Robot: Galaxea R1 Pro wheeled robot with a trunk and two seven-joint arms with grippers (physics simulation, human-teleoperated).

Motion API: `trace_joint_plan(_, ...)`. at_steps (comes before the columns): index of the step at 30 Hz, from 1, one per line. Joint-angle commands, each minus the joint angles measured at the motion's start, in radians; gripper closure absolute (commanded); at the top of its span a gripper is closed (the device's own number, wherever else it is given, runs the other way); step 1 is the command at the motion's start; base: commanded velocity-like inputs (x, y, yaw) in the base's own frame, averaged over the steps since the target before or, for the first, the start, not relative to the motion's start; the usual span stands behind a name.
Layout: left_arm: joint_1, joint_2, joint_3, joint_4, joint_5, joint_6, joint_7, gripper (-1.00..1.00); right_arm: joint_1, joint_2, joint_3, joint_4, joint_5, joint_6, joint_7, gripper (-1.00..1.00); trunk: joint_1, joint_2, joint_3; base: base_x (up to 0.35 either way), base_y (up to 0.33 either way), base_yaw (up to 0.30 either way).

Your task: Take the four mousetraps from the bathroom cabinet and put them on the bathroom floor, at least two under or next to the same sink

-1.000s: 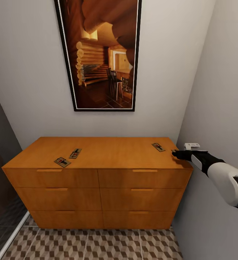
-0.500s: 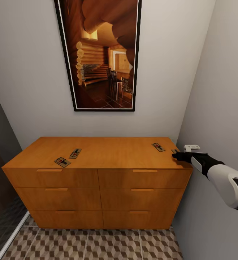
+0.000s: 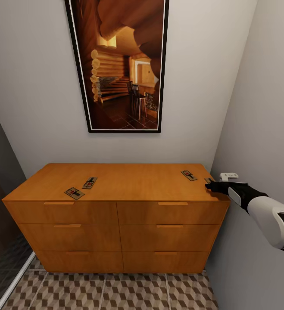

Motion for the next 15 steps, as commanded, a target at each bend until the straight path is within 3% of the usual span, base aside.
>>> trace_joint_plan(1, 0.000, 0.000, 0.001, 0.000, -0.005, -0.001, 0.005, -1.00, 0.000, 0.000, -0.009, -0.002, 0.011, 0.006, 0.004, -1.00, 0.000, 0.000, -0.001, 0.000, 0.000, 0.000)
trace_joint_plan(15, 0.000, -0.001, 0.002, 0.007, -0.005, -0.001, 0.005, -1.00, 0.001, 0.000, -0.009, -0.002, 0.011, 0.006, 0.004, -1.00, 0.000, 0.000, -0.001, 0.000, 0.000, 0.000)
